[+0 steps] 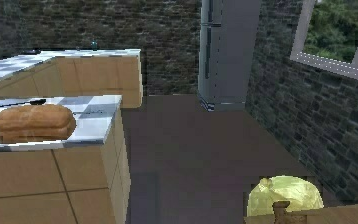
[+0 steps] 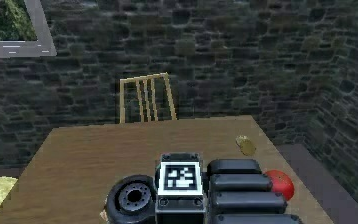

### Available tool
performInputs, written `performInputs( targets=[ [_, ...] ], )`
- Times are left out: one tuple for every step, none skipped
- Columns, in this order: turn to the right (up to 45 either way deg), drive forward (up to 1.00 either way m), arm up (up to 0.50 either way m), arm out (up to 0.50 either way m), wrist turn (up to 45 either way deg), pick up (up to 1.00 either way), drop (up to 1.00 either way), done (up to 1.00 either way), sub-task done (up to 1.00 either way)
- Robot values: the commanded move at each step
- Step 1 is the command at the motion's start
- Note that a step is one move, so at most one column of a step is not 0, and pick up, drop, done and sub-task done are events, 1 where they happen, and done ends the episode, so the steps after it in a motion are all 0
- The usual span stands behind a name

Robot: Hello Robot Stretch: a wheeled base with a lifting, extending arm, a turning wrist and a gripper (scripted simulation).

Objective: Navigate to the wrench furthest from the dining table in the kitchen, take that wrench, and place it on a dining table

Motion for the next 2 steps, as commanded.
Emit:
performInputs(
  targets=[
    [0.0, 0.00, 0.00, 0.36, 0.0, 0.00, 0.00, 0.00, 0.00],
    [0.0, 0.00, 0.00, 0.00, 45.0, 0.00, 0.00, 0.00, 0.00]
  ],
)
